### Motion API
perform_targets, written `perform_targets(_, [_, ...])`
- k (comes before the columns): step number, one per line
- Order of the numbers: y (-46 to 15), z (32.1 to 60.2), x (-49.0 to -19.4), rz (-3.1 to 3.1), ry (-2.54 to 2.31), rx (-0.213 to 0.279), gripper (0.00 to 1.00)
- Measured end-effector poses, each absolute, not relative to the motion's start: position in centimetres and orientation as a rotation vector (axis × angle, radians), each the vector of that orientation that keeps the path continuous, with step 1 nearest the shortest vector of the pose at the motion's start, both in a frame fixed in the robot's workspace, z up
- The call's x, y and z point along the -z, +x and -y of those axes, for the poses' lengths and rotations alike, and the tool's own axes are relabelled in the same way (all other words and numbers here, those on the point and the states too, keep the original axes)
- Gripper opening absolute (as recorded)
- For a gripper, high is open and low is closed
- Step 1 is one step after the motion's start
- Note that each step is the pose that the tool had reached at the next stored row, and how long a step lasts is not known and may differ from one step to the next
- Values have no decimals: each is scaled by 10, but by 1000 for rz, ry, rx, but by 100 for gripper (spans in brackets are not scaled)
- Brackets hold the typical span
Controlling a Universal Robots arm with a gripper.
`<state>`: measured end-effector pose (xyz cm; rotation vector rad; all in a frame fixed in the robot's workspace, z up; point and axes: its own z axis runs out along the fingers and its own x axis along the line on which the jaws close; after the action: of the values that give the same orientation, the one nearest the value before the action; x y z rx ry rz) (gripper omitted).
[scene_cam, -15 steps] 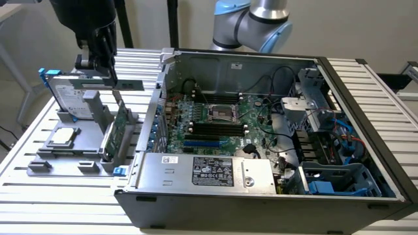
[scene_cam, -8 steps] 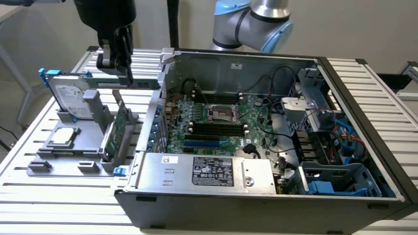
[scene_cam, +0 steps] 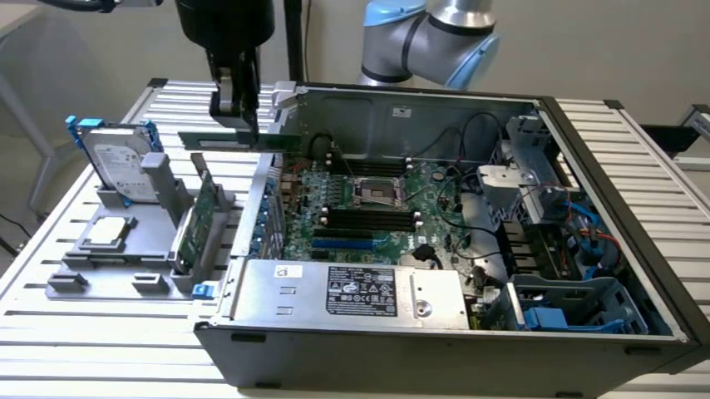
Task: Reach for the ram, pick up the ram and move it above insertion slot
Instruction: 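Pick up the ram and move it above insertion slot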
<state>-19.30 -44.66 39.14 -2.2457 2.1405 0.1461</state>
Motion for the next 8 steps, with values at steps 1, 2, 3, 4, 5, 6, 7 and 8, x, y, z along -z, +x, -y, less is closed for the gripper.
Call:
perform_targets(1, [-189,446,-391,-2140,-2246,-146,13])
perform_targets(2, [-184,446,-391,-2140,-2246,-146,13])
perform_targets(3, [-179,445,-391,-2140,-2246,-146,13])
perform_targets(4, [-175,444,-391,-2140,-2246,-146,13])
perform_targets(5, [-171,444,-391,-2140,-2246,-146,13])
perform_targets(6, [-166,443,-391,-2140,-2246,-146,13])
perform_targets(7, [-161,443,-391,-2140,-2246,-146,13])
perform_targets(8, [-157,442,-391,-2140,-2246,-146,13])
